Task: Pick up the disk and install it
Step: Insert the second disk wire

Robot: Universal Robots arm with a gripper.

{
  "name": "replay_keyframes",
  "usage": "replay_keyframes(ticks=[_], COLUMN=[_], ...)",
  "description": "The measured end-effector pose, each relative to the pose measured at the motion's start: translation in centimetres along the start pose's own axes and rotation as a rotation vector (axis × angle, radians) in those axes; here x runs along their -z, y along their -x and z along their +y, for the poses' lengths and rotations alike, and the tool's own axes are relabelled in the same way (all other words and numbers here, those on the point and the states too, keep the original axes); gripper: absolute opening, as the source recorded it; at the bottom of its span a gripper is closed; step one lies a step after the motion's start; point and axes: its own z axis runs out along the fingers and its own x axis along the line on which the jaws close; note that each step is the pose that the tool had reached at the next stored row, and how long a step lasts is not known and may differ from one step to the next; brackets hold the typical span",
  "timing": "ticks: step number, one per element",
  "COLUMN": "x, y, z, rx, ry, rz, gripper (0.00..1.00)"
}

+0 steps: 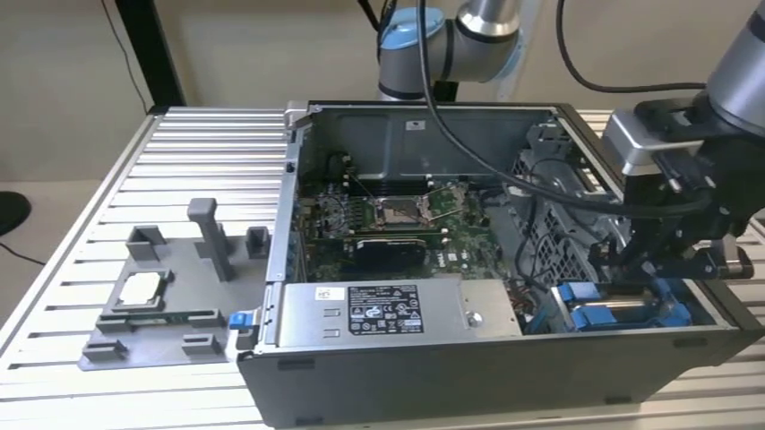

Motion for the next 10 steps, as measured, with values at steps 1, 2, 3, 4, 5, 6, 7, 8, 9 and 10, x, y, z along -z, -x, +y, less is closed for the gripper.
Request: replay_keyframes(ticks=[1, 2, 3, 4, 5, 6, 7, 8, 9, 10], x=[0.48, 0.93, 1.17, 1.17, 1.17, 1.17, 1.17, 1.17, 1.17, 1.17], y=[0.04, 0.07, 0.1, 0.1, 0.1, 0.1, 0.1, 0.1, 0.1, 0.1], z=[-0.04, -0.07, -0.09, -0.09, -0.09, -0.09, -0.09, -0.09, -0.09, -0.09], rx=[0.0, 0.0, 0.0, 0.0, 0.0, 0.0, 0.0, 0.0, 0.0, 0.0], ry=[0.0, 0.0, 0.0, 0.0, 0.0, 0.0, 0.0, 0.0, 0.0, 0.0], rz=[0.0004, 0.0004, 0.0005, 0.0003, 0.0002, 0.0003, 0.0003, 0.0002, 0.0003, 0.0002], gripper=[1.0, 1.0, 1.0, 1.0, 1.0, 1.0, 0.0, 0.0, 0.0, 0.0])
